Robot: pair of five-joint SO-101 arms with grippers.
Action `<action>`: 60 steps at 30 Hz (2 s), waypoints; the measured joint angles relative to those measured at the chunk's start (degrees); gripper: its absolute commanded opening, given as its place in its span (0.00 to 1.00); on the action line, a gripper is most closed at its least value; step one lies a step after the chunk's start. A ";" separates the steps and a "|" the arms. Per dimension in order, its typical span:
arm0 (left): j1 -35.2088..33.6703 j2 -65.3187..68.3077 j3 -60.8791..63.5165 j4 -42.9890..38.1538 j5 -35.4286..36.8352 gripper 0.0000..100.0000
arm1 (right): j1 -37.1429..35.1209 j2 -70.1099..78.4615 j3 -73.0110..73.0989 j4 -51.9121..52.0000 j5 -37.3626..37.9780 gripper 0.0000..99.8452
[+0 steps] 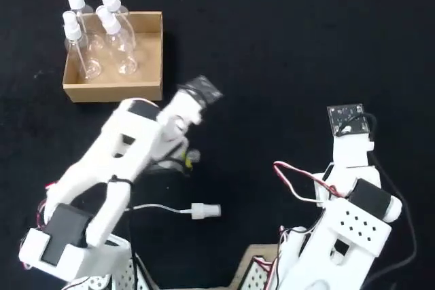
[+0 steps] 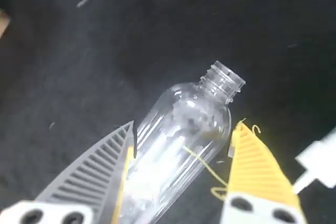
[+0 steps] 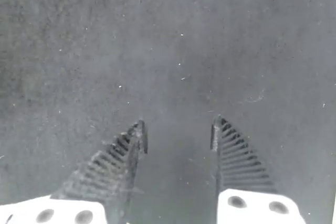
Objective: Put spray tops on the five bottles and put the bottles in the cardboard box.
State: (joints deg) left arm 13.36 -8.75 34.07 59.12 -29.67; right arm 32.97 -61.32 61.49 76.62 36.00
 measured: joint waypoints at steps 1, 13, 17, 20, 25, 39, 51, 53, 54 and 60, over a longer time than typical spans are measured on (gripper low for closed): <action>-1.32 0.00 0.00 0.53 0.18 0.28 | 0.00 0.00 0.00 0.00 0.00 0.21; -8.88 0.44 -8.18 10.20 -7.30 0.28 | 0.00 0.00 0.00 0.00 0.00 0.21; -11.16 0.44 -10.20 11.08 -16.88 0.28 | 0.00 0.00 0.00 0.00 0.00 0.21; -11.52 0.44 -12.75 15.47 -26.02 0.28 | 0.00 0.00 0.00 0.00 0.00 0.21; -10.11 0.44 -18.37 23.74 -32.18 0.28 | 0.00 0.00 0.00 0.00 0.00 0.21; -9.67 1.14 -8.26 7.38 -32.70 0.28 | 0.00 -0.18 2.11 0.00 0.35 0.21; -9.67 8.00 -5.98 2.99 -32.70 0.28 | 0.00 -0.18 2.11 0.00 0.35 0.21; -9.67 8.88 -6.07 2.99 -32.70 0.28 | 0.00 -0.18 2.11 0.00 0.35 0.21; -9.67 9.32 -6.24 2.99 -32.18 0.28 | 0.00 -0.18 2.11 0.00 0.35 0.21; -9.05 11.25 -8.00 3.08 -28.75 0.28 | 0.00 -0.18 2.11 0.00 0.35 0.21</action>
State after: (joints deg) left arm 4.31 2.51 26.07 62.20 -58.42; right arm 32.97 -61.49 63.60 76.62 36.35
